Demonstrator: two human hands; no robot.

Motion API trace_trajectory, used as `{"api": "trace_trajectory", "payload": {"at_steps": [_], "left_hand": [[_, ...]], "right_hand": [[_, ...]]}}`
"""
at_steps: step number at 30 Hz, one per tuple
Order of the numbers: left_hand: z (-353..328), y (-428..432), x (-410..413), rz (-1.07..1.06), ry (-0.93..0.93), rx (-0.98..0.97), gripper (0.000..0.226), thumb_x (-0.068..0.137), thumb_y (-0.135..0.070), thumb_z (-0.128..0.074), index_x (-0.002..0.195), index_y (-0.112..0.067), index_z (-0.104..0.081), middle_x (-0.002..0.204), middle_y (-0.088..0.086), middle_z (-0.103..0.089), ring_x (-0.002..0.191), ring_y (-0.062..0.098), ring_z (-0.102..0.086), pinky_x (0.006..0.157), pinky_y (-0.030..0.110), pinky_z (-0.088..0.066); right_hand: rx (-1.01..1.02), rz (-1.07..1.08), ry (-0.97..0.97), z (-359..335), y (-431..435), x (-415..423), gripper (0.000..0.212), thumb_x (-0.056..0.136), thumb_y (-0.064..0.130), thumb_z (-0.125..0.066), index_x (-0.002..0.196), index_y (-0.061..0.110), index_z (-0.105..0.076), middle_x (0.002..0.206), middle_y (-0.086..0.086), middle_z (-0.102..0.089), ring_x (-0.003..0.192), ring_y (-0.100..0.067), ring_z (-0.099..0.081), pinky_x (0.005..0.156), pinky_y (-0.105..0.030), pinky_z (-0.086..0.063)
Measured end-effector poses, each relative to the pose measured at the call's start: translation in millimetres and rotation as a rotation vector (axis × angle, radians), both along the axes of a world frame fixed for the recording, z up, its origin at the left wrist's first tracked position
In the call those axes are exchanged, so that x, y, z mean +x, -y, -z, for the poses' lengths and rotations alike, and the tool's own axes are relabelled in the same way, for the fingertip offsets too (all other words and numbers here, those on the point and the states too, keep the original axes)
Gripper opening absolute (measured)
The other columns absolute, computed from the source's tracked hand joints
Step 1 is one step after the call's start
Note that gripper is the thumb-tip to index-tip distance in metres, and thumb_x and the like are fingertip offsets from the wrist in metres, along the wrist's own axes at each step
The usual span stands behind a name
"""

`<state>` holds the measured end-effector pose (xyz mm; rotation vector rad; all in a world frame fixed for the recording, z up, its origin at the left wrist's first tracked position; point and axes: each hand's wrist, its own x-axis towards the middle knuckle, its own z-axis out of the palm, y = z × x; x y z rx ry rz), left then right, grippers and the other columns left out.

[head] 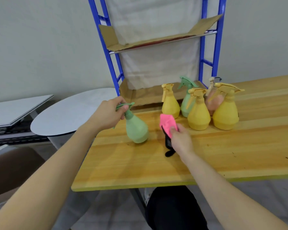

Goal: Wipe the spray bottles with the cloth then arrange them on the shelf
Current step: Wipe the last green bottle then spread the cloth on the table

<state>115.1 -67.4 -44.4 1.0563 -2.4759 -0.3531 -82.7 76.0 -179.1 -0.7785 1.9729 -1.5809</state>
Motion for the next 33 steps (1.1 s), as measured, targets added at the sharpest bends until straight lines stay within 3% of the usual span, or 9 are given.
{"api": "trace_trajectory", "payload": {"at_steps": [3, 6, 11, 13, 15, 23, 27, 31, 33], "left_hand": [[10, -28, -7, 0.103, -0.067, 0.019, 0.014, 0.111, -0.031, -0.053, 0.103, -0.027, -0.064, 0.079, -0.006, -0.075, 0.075, 0.024, -0.071, 0.072, 0.042, -0.06], [23, -44, -21, 0.181, -0.142, 0.041, 0.012, 0.112, -0.031, -0.054, 0.105, -0.03, -0.064, 0.081, -0.006, -0.074, 0.075, 0.013, -0.069, 0.072, 0.035, -0.057], [41, -62, -35, 0.263, -0.23, 0.074, 0.012, 0.112, -0.026, -0.054, 0.108, -0.025, -0.065, 0.082, -0.003, -0.073, 0.075, 0.008, -0.068, 0.068, 0.02, -0.051], [45, -64, -34, 0.275, -0.237, 0.071, 0.012, 0.112, -0.026, -0.054, 0.11, -0.024, -0.066, 0.083, -0.002, -0.073, 0.077, 0.011, -0.07, 0.069, 0.022, -0.054], [43, -63, -33, 0.302, -0.21, 0.03, 0.011, 0.112, -0.027, -0.055, 0.11, -0.026, -0.065, 0.082, -0.005, -0.072, 0.076, 0.009, -0.07, 0.067, 0.025, -0.052], [38, -55, -41, 0.295, -0.177, -0.129, 0.012, 0.108, -0.034, -0.062, 0.105, -0.027, -0.071, 0.076, -0.011, -0.069, 0.074, 0.011, -0.066, 0.072, 0.035, -0.054], [40, -58, -38, 0.302, -0.184, -0.127, 0.011, 0.108, -0.032, -0.061, 0.104, -0.027, -0.07, 0.07, -0.013, -0.066, 0.07, 0.008, -0.065, 0.068, 0.033, -0.053], [42, -54, -32, 0.288, -0.201, -0.119, 0.011, 0.109, -0.032, -0.061, 0.104, -0.026, -0.068, 0.071, -0.01, -0.067, 0.069, 0.011, -0.065, 0.069, 0.042, -0.056], [44, -55, -32, 0.288, -0.206, -0.13, 0.011, 0.109, -0.033, -0.061, 0.104, -0.026, -0.068, 0.071, -0.011, -0.066, 0.068, 0.012, -0.065, 0.068, 0.043, -0.056]], "right_hand": [[-0.214, 0.144, 0.072, -3, -24, -1, 0.03, 0.113, 0.029, -0.044, 0.133, 0.02, -0.065, 0.114, 0.003, -0.069, 0.11, -0.022, -0.064, 0.086, -0.035, -0.047], [-0.333, 0.104, -0.149, -28, -42, 3, 0.033, 0.115, 0.029, -0.041, 0.136, 0.018, -0.064, 0.118, 0.005, -0.069, 0.109, -0.015, -0.061, 0.087, -0.032, -0.045], [-0.095, -0.246, -0.8, -34, -46, 20, 0.051, 0.115, 0.041, -0.034, 0.161, 0.02, -0.038, 0.15, 0.003, -0.054, 0.137, -0.015, -0.049, 0.113, -0.041, -0.044], [0.01, -0.274, -0.926, -18, -40, 19, 0.062, 0.113, 0.044, -0.038, 0.167, 0.017, -0.025, 0.162, 0.001, -0.042, 0.151, -0.021, -0.038, 0.123, -0.05, -0.034], [0.025, -0.243, -0.982, -14, -33, 16, 0.064, 0.11, 0.047, -0.043, 0.164, 0.015, -0.029, 0.157, -0.001, -0.047, 0.146, -0.024, -0.042, 0.119, -0.052, -0.037], [-0.06, -0.141, -0.914, -3, -17, 16, 0.052, 0.106, 0.059, -0.045, 0.142, 0.021, -0.05, 0.131, 0.003, -0.062, 0.124, -0.019, -0.054, 0.101, -0.044, -0.044], [-0.09, -0.212, -0.731, 2, -26, 4, 0.045, 0.113, 0.052, -0.03, 0.135, 0.021, -0.055, 0.116, 0.007, -0.059, 0.108, -0.014, -0.054, 0.093, -0.039, -0.045], [0.085, -0.218, -0.472, -5, -38, -22, 0.047, 0.115, 0.05, -0.025, 0.114, 0.021, -0.063, 0.1, 0.002, -0.067, 0.098, -0.022, -0.064, 0.076, -0.037, -0.043], [0.13, -0.234, -0.463, -22, -36, -30, 0.048, 0.115, 0.05, -0.028, 0.115, 0.019, -0.064, 0.104, 0.0, -0.069, 0.101, -0.024, -0.065, 0.08, -0.038, -0.047]]}}
